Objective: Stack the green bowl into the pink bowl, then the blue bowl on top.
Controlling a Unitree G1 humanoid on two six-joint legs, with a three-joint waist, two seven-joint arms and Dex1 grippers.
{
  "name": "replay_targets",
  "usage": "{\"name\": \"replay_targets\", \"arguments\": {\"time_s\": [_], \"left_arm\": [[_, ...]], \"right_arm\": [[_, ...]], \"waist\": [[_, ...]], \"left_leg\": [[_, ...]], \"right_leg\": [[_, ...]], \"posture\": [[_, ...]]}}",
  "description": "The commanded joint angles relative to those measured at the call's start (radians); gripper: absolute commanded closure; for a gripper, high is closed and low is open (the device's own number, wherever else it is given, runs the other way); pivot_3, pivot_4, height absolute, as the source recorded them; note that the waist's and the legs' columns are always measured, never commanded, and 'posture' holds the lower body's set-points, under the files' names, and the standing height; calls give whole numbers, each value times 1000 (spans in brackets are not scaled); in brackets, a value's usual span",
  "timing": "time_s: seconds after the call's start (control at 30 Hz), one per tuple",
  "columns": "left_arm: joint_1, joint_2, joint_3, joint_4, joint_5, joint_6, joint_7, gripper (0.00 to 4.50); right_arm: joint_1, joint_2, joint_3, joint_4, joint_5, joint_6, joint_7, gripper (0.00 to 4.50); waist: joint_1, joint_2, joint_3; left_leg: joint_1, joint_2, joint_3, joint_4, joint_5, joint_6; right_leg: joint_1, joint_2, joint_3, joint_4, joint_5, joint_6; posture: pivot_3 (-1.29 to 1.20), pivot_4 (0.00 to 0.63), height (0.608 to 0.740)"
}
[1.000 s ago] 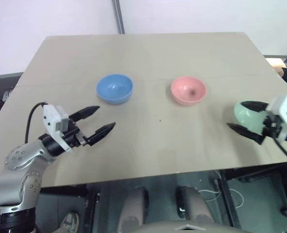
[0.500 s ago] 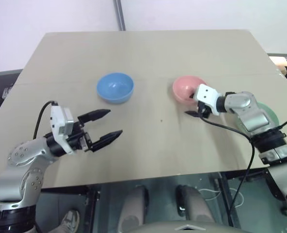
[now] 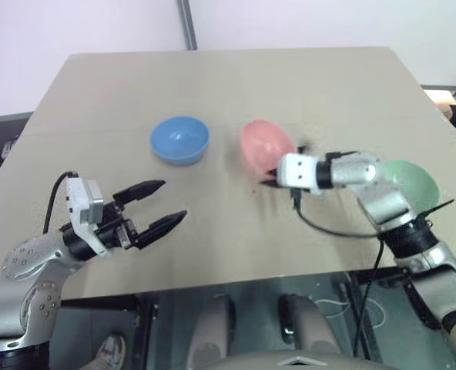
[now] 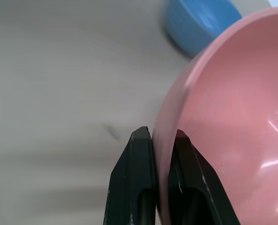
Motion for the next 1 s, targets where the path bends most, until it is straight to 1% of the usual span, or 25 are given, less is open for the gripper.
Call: {"name": "replay_targets", "arguments": {"time_s": [0.03,0.07,0.1,0.17,0.23,0.27,0.3,0.4,0.43,0.5,0.6,0.73,0.8,0.87,0.93,1.0], "left_arm": [[-11,-1,6,-4,7,-24,-6,0],[-15,1,1,-3,9,-24,-9,0],[-19,3,-3,3,11,-26,-14,0],[-28,8,-8,19,17,-32,-27,0],[-38,10,-12,33,22,-36,-37,0],[-43,10,-14,39,24,-37,-42,0],[-48,9,-18,42,26,-38,-43,0],[-64,4,-30,47,26,-34,-42,0],[-67,3,-33,49,29,-35,-42,0],[-70,0,-37,51,31,-35,-43,0],[-74,-3,-40,53,33,-36,-42,0],[-78,-8,-50,63,37,-44,-46,0],[-82,-13,-61,67,38,-47,-52,0],[-90,-17,-70,72,40,-50,-56,0],[-103,-18,-79,83,43,-52,-62,0],[-125,-20,-95,100,50,-56,-73,0]], "right_arm": [[18,-24,34,-107,-45,48,18,4440],[26,-35,42,-116,-55,62,24,4440],[35,-50,46,-121,-60,81,34,4041],[52,-77,46,-130,-67,90,49,3539],[62,-98,40,-136,-91,77,31,2739],[66,-107,37,-137,-103,72,21,2593],[74,-120,36,-144,-110,65,21,2288],[96,-148,21,-174,-144,51,-11,1119],[108,-155,-3,-205,-121,90,-9,719],[134,-159,-81,-284,-38,194,0,719],[186,-200,-248,-434,119,397,25,719],[277,-281,-432,-558,222,573,2,719],[320,-312,-514,-587,245,661,-35,719],[359,-345,-565,-595,229,732,-85,719],[404,-381,-586,-582,198,778,-132,719],[449,-395,-579,-544,179,794,-171,719]], "waist": [[1,0,0],[1,0,0],[2,0,0],[0,0,0],[-1,-1,0],[-1,-1,0],[-1,-1,0],[-1,-1,0],[-2,-1,0],[-1,-1,0],[1,-1,0],[7,-1,-1],[7,-2,-1],[5,-1,-1],[3,-2,-1],[2,-2,-1]], "left_leg": [[0,0,0,1,0,0],[0,0,0,1,0,0],[0,0,0,2,0,0],[1,-1,0,3,0,0],[2,-1,1,3,0,0],[1,-1,1,3,0,0],[1,-1,1,3,0,0],[0,-1,1,1,0,0],[0,-1,1,1,0,0],[0,-1,1,1,0,0],[0,-1,1,1,0,0],[0,-2,0,2,0,0],[0,-2,0,2,0,0],[0,-2,0,2,0,0],[0,-2,0,2,0,0],[0,-2,0,2,0,0]], "right_leg": [[0,0,0,0,0,0],[0,0,0,0,0,0],[0,-1,0,0,0,0],[1,-2,0,0,0,0],[1,-3,-1,0,0,0],[1,-3,-1,0,0,0],[1,-3,-1,0,0,0],[0,-2,0,0,0,0],[0,-2,0,0,0,0],[0,-2,0,0,0,0],[0,-2,0,0,0,0],[1,-4,-2,-1,0,0],[1,-4,-2,-1,0,0],[1,-4,-1,-1,0,0],[1,-4,-1,-1,0,0],[1,-4,-1,-1,0,0]], "posture": [[0,150,740],[0,150,740],[0,150,740],[0,150,740],[0,150,740],[0,150,740],[0,150,740],[0,150,740],[0,150,740],[0,150,740],[0,150,740],[0,150,740],[0,150,740],[0,150,740],[0,150,740],[0,150,740]]}}
